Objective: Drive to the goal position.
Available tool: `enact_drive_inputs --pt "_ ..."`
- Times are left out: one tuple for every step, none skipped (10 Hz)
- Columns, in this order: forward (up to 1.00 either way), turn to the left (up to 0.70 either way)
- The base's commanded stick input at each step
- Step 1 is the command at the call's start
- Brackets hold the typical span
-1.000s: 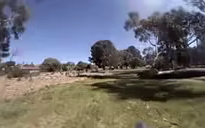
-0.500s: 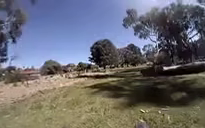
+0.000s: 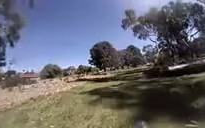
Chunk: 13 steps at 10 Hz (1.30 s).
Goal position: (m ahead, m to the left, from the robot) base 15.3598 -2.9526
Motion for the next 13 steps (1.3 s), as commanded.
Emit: enact_drive_inputs --pt "1.0 0.0" --pt "1.0 0.0" --pt "1.0 0.0" --pt "1.0 -0.15" --pt "1.0 -0.24" --pt "1.0 -0.1" --pt "1.0 0.0" --pt "1.0 0.0" --pt "1.0 0.0" --pt "1.0 0.0" --pt "1.0 0.0" --pt "1.0 0.0" --pt "1.0 0.0"
